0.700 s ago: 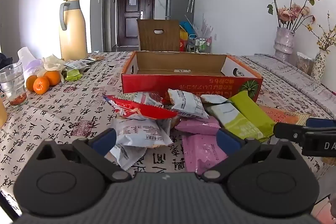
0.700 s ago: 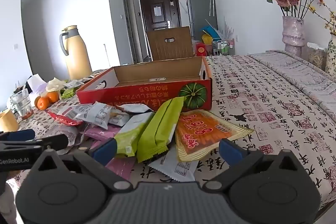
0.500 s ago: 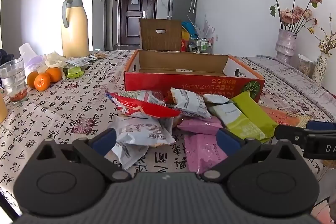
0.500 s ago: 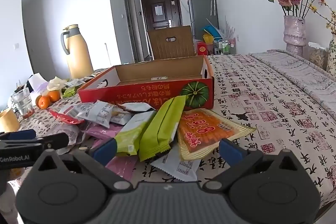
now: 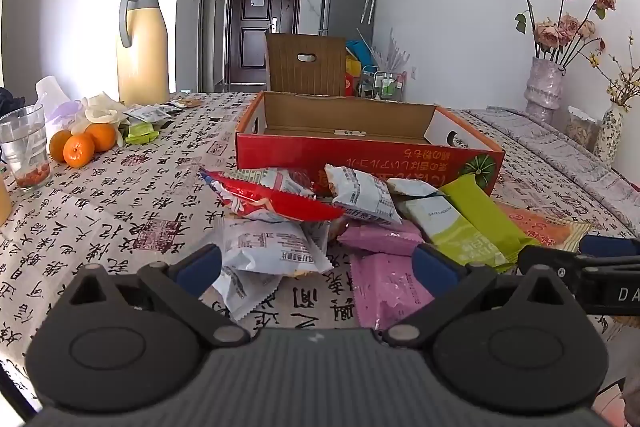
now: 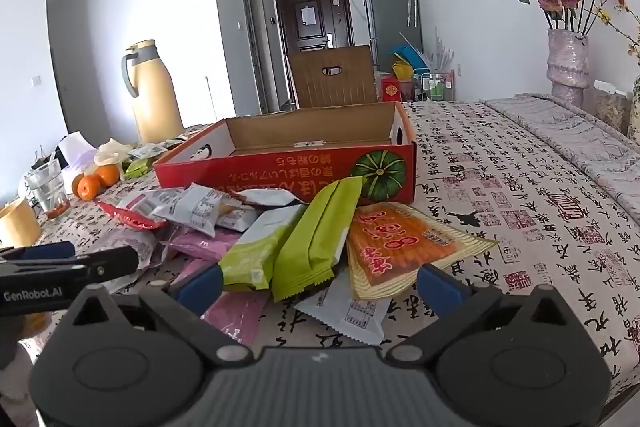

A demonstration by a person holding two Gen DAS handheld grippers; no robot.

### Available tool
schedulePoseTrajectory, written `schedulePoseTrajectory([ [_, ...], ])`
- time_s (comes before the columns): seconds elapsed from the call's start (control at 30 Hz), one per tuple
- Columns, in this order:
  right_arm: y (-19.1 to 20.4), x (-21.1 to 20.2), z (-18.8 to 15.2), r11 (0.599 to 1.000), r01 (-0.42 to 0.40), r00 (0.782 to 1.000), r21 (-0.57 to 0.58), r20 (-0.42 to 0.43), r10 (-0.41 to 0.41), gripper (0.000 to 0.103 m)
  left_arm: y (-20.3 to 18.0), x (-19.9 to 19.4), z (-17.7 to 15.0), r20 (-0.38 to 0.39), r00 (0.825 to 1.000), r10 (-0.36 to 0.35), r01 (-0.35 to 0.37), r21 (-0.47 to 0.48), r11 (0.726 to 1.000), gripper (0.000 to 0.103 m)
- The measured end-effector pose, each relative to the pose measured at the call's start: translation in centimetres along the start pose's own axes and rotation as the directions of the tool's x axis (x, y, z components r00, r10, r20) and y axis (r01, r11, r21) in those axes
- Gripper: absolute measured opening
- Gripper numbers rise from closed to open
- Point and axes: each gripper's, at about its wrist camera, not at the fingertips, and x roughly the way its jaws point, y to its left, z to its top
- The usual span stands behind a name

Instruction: Organize snacks

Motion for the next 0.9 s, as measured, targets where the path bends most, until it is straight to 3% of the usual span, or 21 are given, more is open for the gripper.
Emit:
schedulePoseTrajectory([
  [0.9,0.08,-0.29,-0.04,1.000,0.001,1.000,-0.002,-0.001,-0.001,0.103,-0.05,-0.22,-0.05,0.003,1.000,-0.001,0.001,-0.001,1.000,0.103],
])
